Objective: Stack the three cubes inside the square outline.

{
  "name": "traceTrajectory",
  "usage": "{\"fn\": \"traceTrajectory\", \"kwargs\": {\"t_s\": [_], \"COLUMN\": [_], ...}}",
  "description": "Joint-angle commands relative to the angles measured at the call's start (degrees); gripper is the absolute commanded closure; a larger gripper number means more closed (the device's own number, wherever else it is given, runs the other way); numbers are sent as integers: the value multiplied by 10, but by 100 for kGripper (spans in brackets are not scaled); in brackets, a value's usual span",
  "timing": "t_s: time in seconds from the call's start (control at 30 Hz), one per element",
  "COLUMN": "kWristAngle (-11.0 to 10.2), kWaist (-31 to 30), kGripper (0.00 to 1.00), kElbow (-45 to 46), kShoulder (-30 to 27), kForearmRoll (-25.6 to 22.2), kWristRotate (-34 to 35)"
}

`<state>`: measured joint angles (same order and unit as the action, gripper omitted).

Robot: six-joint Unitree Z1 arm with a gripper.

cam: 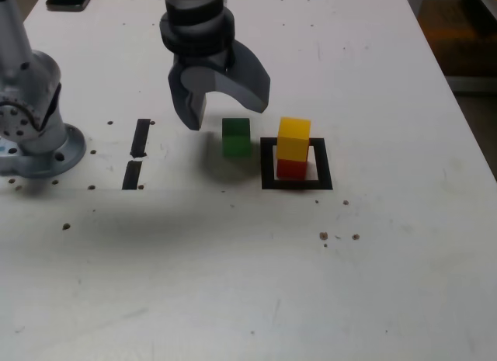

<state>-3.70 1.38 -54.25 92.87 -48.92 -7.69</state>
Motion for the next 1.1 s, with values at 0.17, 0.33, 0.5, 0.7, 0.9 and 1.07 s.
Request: {"fn": "traceTrajectory", "kwargs": {"t_s": [0.17,0.33,0.5,0.7,0.9,1.07], "kWristAngle": [8,10,10,6,-2,-10], "kWaist": [0,0,3,14,24,25], "kGripper": [7,7,7,9,18,39], "kElbow": [-15,-26,-35,-38,-38,-39], "kShoulder": [33,59,82,97,103,108], "kForearmRoll": [-3,-2,0,0,-6,-12], "kWristRotate": [-8,-12,-15,-16,-23,-34]}}
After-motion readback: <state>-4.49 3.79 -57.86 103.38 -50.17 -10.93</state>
